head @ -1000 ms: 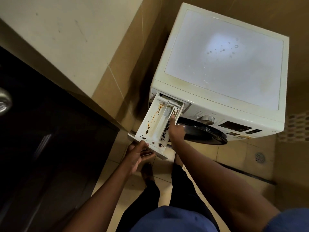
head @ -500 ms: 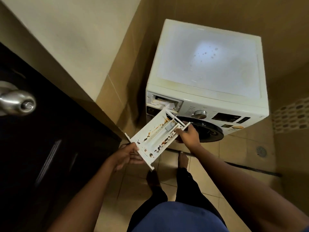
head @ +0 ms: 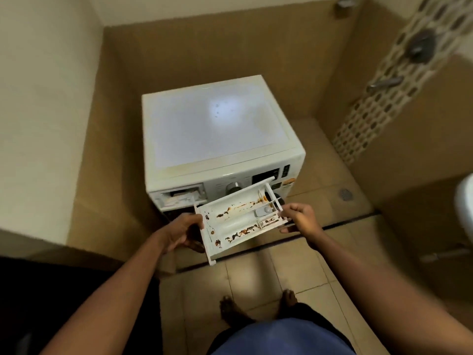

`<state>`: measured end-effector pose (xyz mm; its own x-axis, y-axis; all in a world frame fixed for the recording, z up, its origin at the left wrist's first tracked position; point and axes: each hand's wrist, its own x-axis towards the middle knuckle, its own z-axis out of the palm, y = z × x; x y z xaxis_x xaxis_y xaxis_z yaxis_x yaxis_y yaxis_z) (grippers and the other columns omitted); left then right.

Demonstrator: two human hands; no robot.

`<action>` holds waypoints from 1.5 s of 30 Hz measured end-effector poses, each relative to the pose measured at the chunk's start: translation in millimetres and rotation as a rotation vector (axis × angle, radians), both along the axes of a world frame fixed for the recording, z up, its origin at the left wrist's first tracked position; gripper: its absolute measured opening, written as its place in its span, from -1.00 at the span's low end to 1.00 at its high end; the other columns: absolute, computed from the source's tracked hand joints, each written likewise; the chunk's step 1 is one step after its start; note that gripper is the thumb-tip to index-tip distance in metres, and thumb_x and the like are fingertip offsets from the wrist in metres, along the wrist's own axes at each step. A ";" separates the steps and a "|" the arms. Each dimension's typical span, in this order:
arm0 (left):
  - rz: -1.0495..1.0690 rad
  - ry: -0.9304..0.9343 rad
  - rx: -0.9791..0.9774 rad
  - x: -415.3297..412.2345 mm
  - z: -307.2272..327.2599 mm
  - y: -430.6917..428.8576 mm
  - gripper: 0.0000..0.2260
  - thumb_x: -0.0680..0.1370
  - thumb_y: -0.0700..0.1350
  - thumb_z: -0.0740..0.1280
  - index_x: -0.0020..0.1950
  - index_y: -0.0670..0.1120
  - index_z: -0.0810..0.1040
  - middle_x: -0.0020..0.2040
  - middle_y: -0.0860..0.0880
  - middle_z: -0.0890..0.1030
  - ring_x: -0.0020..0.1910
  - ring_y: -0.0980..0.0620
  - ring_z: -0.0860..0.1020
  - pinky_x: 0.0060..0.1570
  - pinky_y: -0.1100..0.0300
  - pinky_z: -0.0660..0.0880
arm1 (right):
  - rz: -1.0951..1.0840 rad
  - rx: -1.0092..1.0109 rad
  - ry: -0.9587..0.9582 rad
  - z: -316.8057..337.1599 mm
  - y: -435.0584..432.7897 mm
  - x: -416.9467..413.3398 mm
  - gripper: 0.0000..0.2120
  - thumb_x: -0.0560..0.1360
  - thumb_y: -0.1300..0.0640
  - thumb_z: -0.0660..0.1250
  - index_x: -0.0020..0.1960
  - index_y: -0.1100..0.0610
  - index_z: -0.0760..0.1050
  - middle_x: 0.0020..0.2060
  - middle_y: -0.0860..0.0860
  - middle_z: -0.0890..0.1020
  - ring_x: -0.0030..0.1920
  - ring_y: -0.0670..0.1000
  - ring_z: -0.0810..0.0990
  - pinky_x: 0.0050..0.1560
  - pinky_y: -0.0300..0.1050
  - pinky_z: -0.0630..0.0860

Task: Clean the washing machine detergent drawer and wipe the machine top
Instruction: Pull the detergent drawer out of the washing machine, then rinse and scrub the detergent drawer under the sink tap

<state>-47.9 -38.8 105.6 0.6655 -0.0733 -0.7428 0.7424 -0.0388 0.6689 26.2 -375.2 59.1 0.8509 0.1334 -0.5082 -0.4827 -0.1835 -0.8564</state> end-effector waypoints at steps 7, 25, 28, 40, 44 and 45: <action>-0.261 -0.082 0.073 80.2 23.3 -117.9 -0.60 0.44 -0.11 0.32 0.25 -0.21 0.51 0.13 -0.27 0.67 0.09 -0.31 0.63 -0.20 -0.15 0.66 | -0.305 0.025 -0.034 15.7 -122.4 -21.0 -0.95 0.53 0.32 0.39 -0.08 0.28 0.64 -0.23 0.17 0.70 -0.35 0.12 0.66 -0.32 -0.03 0.68; -0.777 -0.385 0.085 200.0 75.7 -554.7 -0.63 0.44 -0.05 0.39 0.13 -0.28 0.64 -0.03 -0.34 0.68 -0.18 -0.17 0.63 -0.33 -0.02 0.64 | -0.885 -0.034 -0.191 72.3 -488.8 -96.2 -0.83 0.54 0.22 0.47 0.06 0.30 0.62 -0.06 0.26 0.72 -0.29 0.15 0.70 -0.27 0.03 0.70; -0.873 -0.423 0.072 217.5 80.2 -621.0 -0.77 0.57 -0.13 0.36 0.11 -0.25 0.65 -0.02 -0.28 0.70 -0.13 -0.18 0.63 -0.29 -0.03 0.64 | -1.010 -0.049 -0.202 69.3 -526.9 -105.3 -0.88 0.59 0.16 0.42 0.06 0.20 0.65 -0.03 0.23 0.71 -0.31 0.13 0.70 -0.31 0.02 0.70; -1.197 -0.410 0.058 299.9 45.5 -843.6 -0.81 0.60 -0.10 0.33 0.09 -0.20 0.61 0.07 -0.24 0.63 -0.07 -0.21 0.66 -0.15 -0.18 0.68 | -1.369 -0.178 -0.030 38.4 -636.2 -74.3 -0.87 0.65 0.22 0.27 -0.05 0.18 0.53 -0.28 0.10 0.60 -0.35 0.18 0.68 -0.41 -0.09 0.60; -1.271 -0.359 0.066 318.6 23.8 -890.0 -0.83 0.61 -0.10 0.31 0.08 -0.15 0.63 0.08 -0.23 0.64 -0.04 -0.20 0.68 -0.14 -0.13 0.69 | -1.399 -0.296 0.119 26.1 -662.7 -59.4 -0.82 0.61 0.26 0.27 -0.16 0.18 0.54 -0.27 0.16 0.63 -0.34 0.13 0.65 -0.42 -0.11 0.57; -1.286 -0.341 0.073 322.4 18.1 -897.7 -0.83 0.61 -0.10 0.30 0.08 -0.15 0.63 0.09 -0.24 0.64 -0.05 -0.19 0.67 -0.15 -0.12 0.69 | -1.400 -0.328 0.153 23.1 -668.5 -55.4 -0.81 0.59 0.26 0.29 -0.18 0.23 0.56 -0.27 0.17 0.62 -0.31 0.12 0.63 -0.41 -0.10 0.59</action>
